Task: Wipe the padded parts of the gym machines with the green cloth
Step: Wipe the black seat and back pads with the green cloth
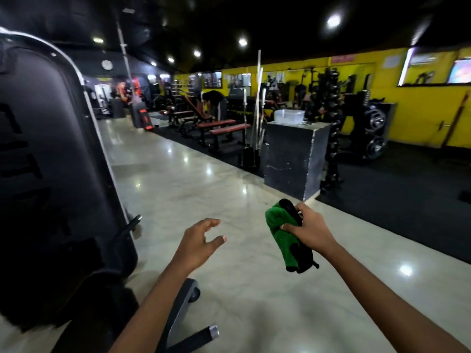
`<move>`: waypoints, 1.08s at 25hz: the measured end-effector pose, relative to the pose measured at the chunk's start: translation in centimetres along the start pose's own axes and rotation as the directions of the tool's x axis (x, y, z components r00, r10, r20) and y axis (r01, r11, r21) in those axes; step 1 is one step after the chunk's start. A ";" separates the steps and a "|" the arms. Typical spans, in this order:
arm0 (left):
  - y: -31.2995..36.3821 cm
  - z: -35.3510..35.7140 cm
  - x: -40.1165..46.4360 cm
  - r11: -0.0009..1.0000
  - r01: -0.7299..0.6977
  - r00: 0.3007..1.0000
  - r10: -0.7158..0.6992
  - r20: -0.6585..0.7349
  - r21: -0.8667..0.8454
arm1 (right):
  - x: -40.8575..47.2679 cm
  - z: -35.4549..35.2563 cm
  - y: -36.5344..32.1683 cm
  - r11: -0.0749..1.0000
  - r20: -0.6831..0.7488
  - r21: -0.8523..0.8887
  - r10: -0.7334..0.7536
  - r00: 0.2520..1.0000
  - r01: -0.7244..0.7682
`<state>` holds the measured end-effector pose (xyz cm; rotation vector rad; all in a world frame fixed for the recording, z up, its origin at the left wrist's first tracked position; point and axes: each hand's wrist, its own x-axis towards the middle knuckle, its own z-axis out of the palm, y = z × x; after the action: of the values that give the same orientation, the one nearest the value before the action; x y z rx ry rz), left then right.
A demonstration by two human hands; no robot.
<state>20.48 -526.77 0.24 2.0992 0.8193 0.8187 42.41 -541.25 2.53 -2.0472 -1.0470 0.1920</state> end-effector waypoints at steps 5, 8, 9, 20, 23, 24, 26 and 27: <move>1.4 2.5 6.9 0.994 -0.095 0.989 0.101 0.108 -0.057 | 3.1 -2.5 1.1 0.996 -0.099 -0.008 0.092 0.991 -0.093; 1.8 4.9 10.6 0.988 -0.122 0.978 0.136 0.160 -0.096 | 4.3 -3.5 2.3 0.991 -0.175 0.025 0.135 0.975 -0.133; 1.9 6.0 11.3 0.987 -0.123 0.975 0.140 0.172 -0.106 | 4.4 -3.8 2.9 0.989 -0.190 0.025 0.150 0.970 -0.148; 7.5 20.1 19.2 0.960 -0.192 0.908 0.253 0.334 -0.204 | 7.5 -11.8 11.9 0.957 -0.353 0.045 0.284 0.892 -0.287; 9.7 26.0 21.8 0.950 -0.211 0.878 0.287 0.383 -0.229 | 10.4 -14.7 16.5 0.941 -0.381 0.052 0.328 0.865 -0.334; 10.5 28.0 22.9 0.947 -0.220 0.872 0.298 0.388 -0.233 | 11.5 -15.7 18.1 0.938 -0.383 0.050 0.334 0.861 -0.342; 12.4 31.9 25.5 0.947 -0.224 0.867 0.302 0.395 -0.232 | 14.0 -18.2 21.0 0.930 -0.375 0.037 0.352 0.858 -0.366; 13.3 33.4 26.7 0.947 -0.223 0.866 0.302 0.400 -0.232 | 15.2 -19.4 22.0 0.927 -0.366 0.027 0.357 0.859 -0.373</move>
<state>65.27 -526.91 0.69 2.1411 0.2134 0.5049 74.57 -548.88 2.69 -2.1999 -0.4302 -0.0243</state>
